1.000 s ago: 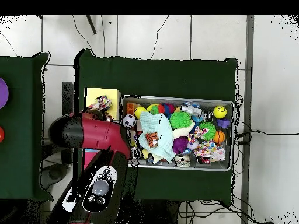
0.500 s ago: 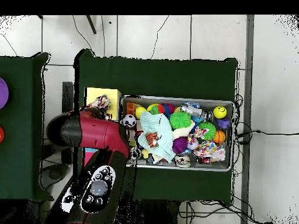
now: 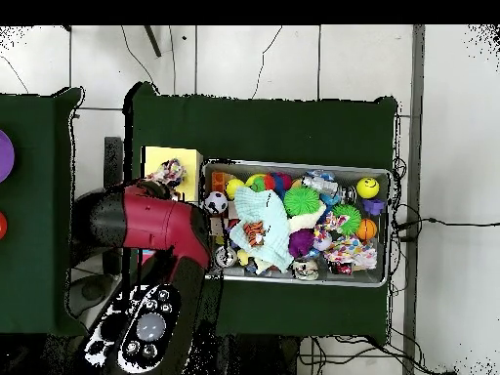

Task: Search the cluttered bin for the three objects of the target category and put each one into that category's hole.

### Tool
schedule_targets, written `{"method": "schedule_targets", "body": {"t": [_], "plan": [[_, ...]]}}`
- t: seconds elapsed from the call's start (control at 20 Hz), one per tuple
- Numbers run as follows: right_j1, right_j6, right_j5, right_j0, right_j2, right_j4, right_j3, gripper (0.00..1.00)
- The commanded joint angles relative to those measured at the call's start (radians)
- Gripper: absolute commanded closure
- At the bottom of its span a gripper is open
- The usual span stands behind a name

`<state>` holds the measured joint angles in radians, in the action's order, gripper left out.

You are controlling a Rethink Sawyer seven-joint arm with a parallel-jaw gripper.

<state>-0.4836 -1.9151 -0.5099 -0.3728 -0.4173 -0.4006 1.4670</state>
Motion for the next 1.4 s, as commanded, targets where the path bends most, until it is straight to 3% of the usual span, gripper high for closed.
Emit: {"method": "schedule_targets", "body": {"t": [0.05,0.25,0.5,0.85,1.05,1.4], "plan": [[0.019,-0.250,-0.160,0.002,0.002,-0.001,-0.040,1.00],[0.029,-0.249,-0.167,-0.001,0.003,-0.003,-0.045,1.00],[0.041,-0.273,-0.104,0.013,0.047,-0.051,-0.060,1.00],[0.118,-0.275,-0.144,0.012,0.016,-0.047,-0.192,1.00],[0.146,-0.262,-0.144,0.032,0.015,-0.047,-0.230,1.00],[0.168,-0.224,-0.050,0.055,0.032,-0.034,-0.196,1.00]]}}
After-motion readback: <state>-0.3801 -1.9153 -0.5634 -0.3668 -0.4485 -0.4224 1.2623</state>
